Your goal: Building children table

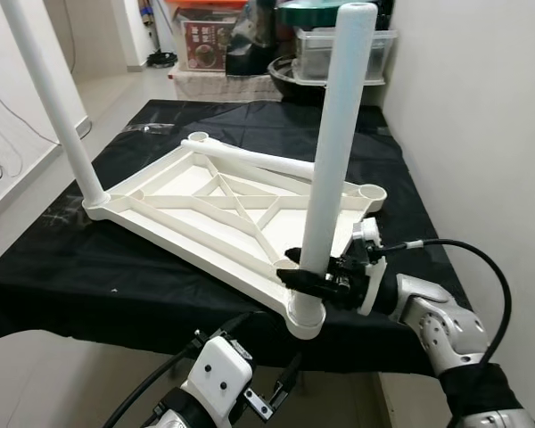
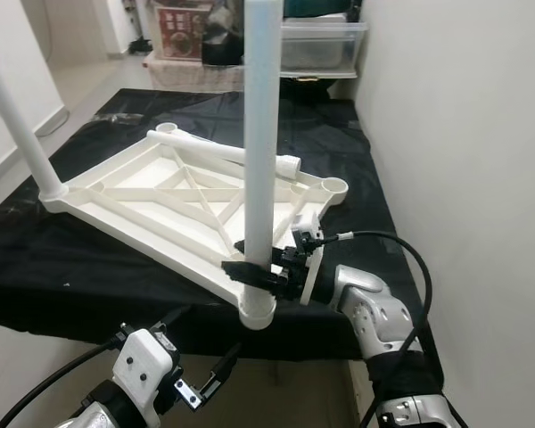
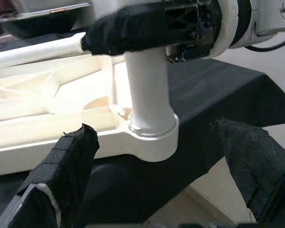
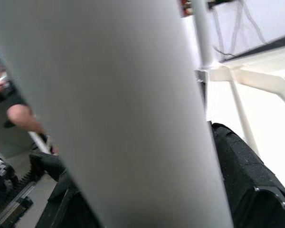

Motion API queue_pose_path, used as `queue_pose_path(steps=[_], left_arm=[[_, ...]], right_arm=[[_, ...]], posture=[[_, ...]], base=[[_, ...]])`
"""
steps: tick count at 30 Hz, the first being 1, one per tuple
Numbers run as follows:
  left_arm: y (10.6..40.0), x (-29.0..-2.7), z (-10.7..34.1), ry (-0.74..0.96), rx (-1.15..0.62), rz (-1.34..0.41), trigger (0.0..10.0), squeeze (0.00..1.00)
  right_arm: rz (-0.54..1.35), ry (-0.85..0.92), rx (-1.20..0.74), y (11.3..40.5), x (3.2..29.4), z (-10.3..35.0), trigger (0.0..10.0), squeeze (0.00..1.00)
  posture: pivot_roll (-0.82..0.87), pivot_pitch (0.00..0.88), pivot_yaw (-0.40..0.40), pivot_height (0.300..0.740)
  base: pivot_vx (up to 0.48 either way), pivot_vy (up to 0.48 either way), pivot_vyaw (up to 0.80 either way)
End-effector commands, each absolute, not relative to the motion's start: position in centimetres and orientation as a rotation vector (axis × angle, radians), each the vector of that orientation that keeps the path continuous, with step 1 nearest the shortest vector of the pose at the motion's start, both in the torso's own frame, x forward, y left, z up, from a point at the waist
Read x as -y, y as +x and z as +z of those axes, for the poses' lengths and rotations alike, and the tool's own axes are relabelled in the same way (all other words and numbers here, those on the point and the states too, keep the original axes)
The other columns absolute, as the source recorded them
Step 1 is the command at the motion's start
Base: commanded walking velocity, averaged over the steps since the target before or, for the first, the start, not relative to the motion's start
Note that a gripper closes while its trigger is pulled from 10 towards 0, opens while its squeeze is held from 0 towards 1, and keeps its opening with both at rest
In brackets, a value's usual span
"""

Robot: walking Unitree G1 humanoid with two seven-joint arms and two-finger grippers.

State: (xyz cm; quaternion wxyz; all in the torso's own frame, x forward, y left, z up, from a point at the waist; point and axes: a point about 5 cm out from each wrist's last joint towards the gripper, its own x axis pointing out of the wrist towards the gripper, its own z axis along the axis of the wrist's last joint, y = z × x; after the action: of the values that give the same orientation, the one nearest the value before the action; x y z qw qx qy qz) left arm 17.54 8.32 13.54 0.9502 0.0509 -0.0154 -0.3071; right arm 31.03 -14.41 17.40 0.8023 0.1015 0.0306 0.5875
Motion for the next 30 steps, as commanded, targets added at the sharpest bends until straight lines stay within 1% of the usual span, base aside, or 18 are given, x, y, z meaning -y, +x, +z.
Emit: queue_pose_path(steps=[1,2,3,9,11,12,13,14,15,17,18,20,21,22,23,25,27,30], left_arm=[[17.4,-8.3,13.3,0.105,0.016,-0.628,10.0,0.0],[17.3,-8.3,13.3,0.105,0.016,-0.629,10.0,0.0],[17.3,-8.2,13.2,0.104,0.015,-0.63,10.0,0.0],[17.2,-8.2,13.2,0.102,0.014,-0.631,10.0,0.0],[17.2,-8.2,13.2,0.101,0.013,-0.631,10.0,0.0],[17.2,-8.2,13.2,0.101,0.013,-0.631,10.0,0.0],[17.2,-8.2,13.2,0.1,0.013,-0.631,10.0,0.0],[17.2,-8.2,13.2,0.1,0.013,-0.631,10.0,0.0],[17.2,-8.2,13.2,0.1,0.013,-0.631,10.0,0.0],[17.2,-8.3,13.2,0.099,0.011,-0.632,10.0,0.0],[17.3,-8.3,13.2,0.098,0.011,-0.634,10.0,0.0],[17.3,-8.3,13.2,0.098,0.011,-0.634,10.0,0.0],[17.3,-8.3,13.2,0.098,0.011,-0.635,10.0,0.0],[17.3,-8.3,13.2,0.099,0.01,-0.637,10.0,0.0],[17.3,-8.3,13.2,0.099,0.01,-0.637,10.0,0.0],[17.4,-8.4,13.2,0.1,0.01,-0.639,10.0,0.0],[17.4,-8.4,13.2,0.101,0.01,-0.638,10.0,0.0],[17.5,-8.4,13.1,0.101,0.009,-0.637,10.0,0.0]], right_arm=[[1.312,0.221,-0.075,30.9,13.7,17.3,10.0,0.0],[1.32,0.202,-0.071,31.0,13.5,17.4,6.5,0.0],[1.327,0.186,-0.073,31.1,13.3,17.5,0.0,0.0],[1.261,0.143,-0.067,31.5,13.3,17.1,0.0,0.0],[1.034,0.15,-0.023,32.6,13.9,16.8,0.0,0.0],[1.034,0.15,-0.023,32.6,13.9,16.8,0.0,0.0],[0.939,0.163,-0.012,33.0,14.3,16.7,0.0,0.0],[0.768,0.166,-0.004,33.6,15.1,16.5,0.0,0.0],[0.768,0.166,-0.004,33.6,15.1,16.5,0.0,0.0],[0.485,0.172,-0.011,34.4,16.6,16.0,0.0,0.0],[0.278,0.161,-0.019,34.8,17.7,15.7,0.0,0.0],[0.278,0.161,-0.019,34.8,17.7,15.7,0.0,0.0],[0.153,0.154,-0.025,34.9,18.4,15.6,0.0,0.0],[-0.087,0.119,-0.057,34.3,19.9,15.1,0.0,0.0],[-0.087,0.119,-0.057,34.3,19.9,15.1,0.0,0.0],[-0.439,0.102,-0.102,32.0,21.4,14.4,0.0,0.0],[-0.534,0.123,-0.126,31.2,21.3,14.1,0.0,0.0],[-0.567,0.152,-0.138,30.9,20.6,13.8,0.0,0.0]], posture=[[0.11,0.055,-0.025,0.74],[0.11,0.053,-0.025,0.74],[0.11,0.051,-0.027,0.74],[0.11,0.045,-0.027,0.74],[0.12,0.044,-0.031,0.74],[0.12,0.044,-0.031,0.74],[0.12,0.044,-0.031,0.74],[0.11,0.048,-0.025,0.74],[0.11,0.048,-0.025,0.74],[0.1,0.048,-0.023,0.74],[0.1,0.051,-0.018,0.74],[0.1,0.051,-0.018,0.74],[0.1,0.052,-0.017,0.74],[0.1,0.057,-0.018,0.74],[0.1,0.057,-0.018,0.74],[0.1,0.062,-0.014,0.74],[0.1,0.063,-0.014,0.74],[0.1,0.066,-0.013,0.74]], base=[[0.0,0.0,0.0],[0.0,0.0,0.0],[0.0,0.0,0.0],[0.0,0.0,0.0],[0.0,0.0,0.0],[0.0,0.0,0.0],[0.0,0.0,0.0],[0.0,0.0,0.0],[0.0,0.0,0.0],[0.0,0.0,0.0],[0.0,0.0,0.0],[0.0,0.0,0.0],[0.0,0.0,0.0],[0.0,0.0,0.0],[0.0,0.0,0.0],[0.0,0.0,0.0],[0.0,0.0,0.0],[0.0,0.0,0.0]])
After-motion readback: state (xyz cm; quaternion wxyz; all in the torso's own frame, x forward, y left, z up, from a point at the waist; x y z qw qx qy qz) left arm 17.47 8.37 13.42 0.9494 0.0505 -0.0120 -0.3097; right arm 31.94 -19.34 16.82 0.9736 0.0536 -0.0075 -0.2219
